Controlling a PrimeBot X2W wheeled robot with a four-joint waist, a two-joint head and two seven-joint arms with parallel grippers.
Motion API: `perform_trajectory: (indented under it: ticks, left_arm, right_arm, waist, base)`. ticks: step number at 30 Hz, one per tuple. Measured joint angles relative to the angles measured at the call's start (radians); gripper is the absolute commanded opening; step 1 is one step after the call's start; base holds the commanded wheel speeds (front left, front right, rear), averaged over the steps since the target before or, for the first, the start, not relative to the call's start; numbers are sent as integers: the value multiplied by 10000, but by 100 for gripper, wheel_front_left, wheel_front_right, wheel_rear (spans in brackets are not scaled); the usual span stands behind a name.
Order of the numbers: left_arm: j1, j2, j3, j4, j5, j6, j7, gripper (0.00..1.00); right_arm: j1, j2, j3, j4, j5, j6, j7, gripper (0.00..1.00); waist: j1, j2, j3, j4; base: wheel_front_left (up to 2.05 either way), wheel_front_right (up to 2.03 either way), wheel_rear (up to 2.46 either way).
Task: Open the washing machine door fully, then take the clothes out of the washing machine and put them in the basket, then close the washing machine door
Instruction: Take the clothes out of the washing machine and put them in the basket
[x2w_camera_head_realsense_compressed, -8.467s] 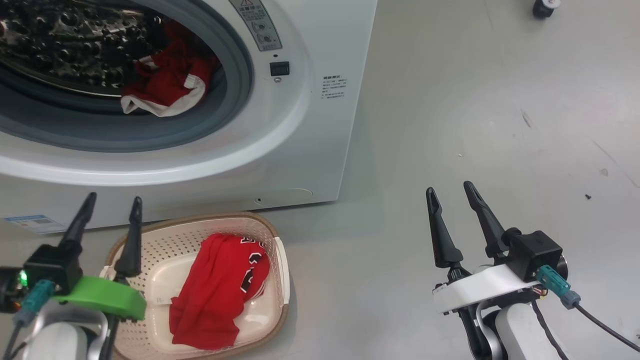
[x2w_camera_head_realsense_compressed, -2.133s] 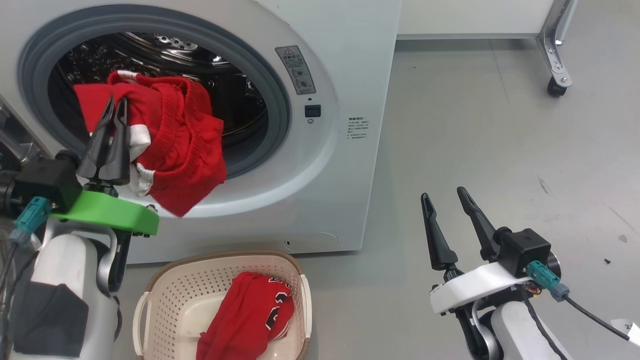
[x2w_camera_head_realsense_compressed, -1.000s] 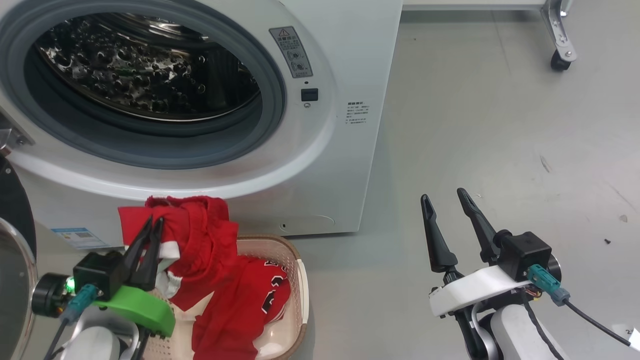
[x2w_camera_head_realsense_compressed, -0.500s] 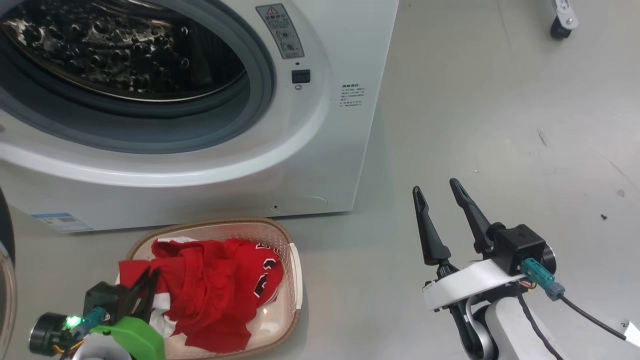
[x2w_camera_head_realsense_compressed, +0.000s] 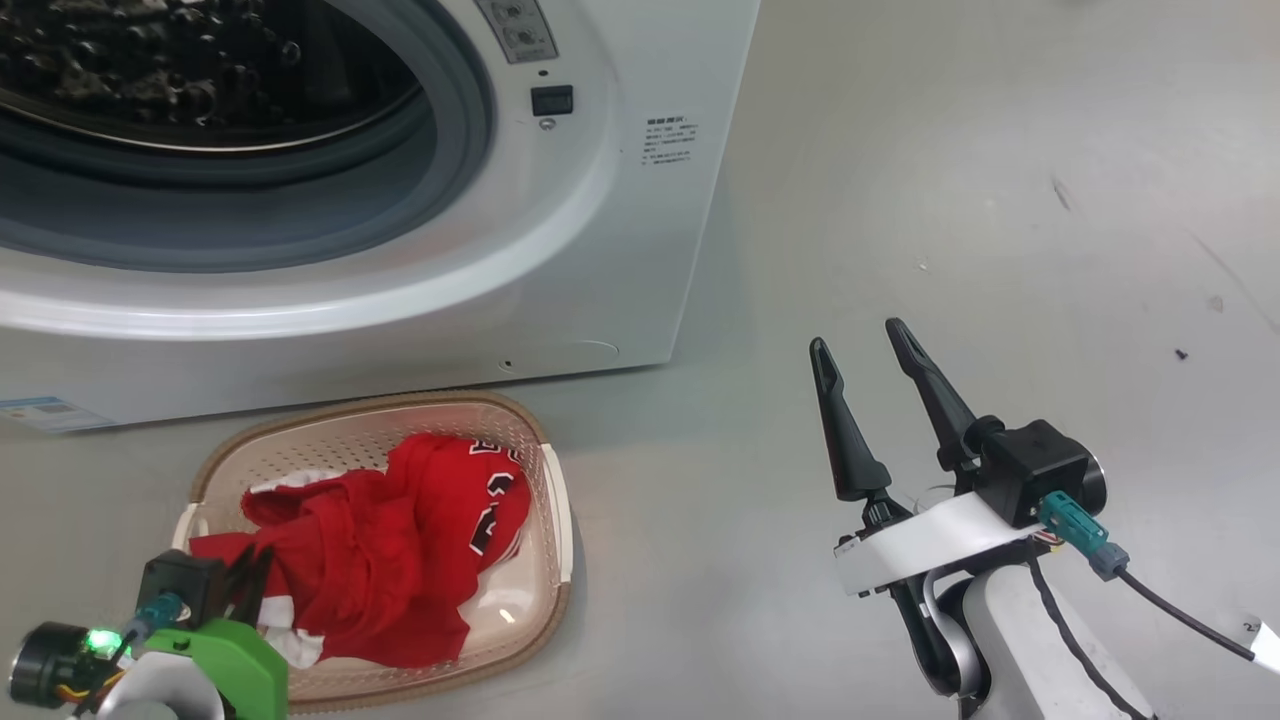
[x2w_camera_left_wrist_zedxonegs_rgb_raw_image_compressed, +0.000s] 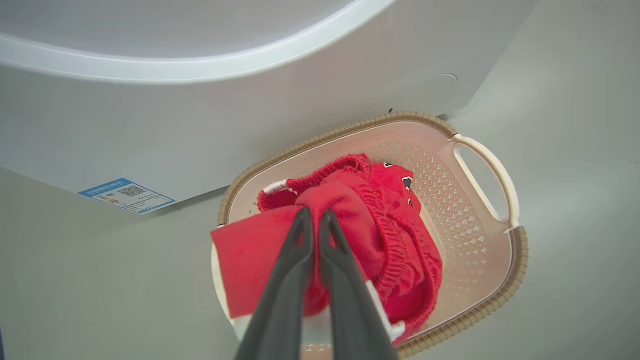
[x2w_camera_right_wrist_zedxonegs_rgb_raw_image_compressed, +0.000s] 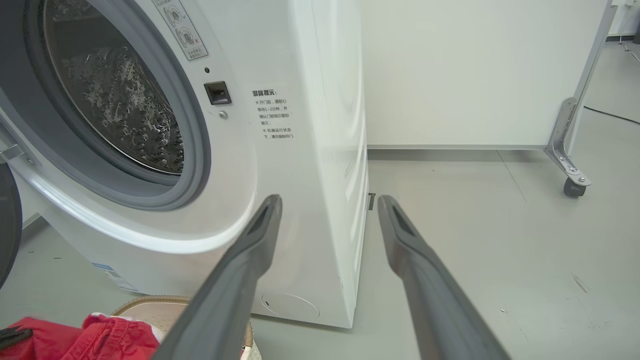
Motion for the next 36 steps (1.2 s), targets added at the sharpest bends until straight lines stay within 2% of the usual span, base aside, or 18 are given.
perform_trajectory:
  ticks: [10, 17, 23, 36]
  left_arm:
    - [-976, 128, -48, 552, 90, 0, 357, 0]
    - [-1714, 52, -420, 656, 104, 0, 355, 0]
    - [-1934, -33, -439, 1344, 94, 0, 495, 0]
    - [-2218, -27, -127, 2725, -109, 0, 623, 0]
  right_arm:
    - [-334, -4, 111, -345, 19, -138, 0, 100]
    - [-636, -2, 146, -562, 194, -268, 0, 100]
    - [-754, 0, 117, -648, 228, -387, 0, 100]
    - [-936, 2, -19, -640, 201, -527, 0, 100]
  waist:
    - [0, 0, 895, -515]
    - [0, 0, 1508, -898]
    - [0, 0, 1929, -1161]
    - [0, 0, 2217, -1090]
  base:
    - [0, 0, 0]
    - [0, 0, 0]
    - [0, 0, 0]
    - [0, 0, 0]
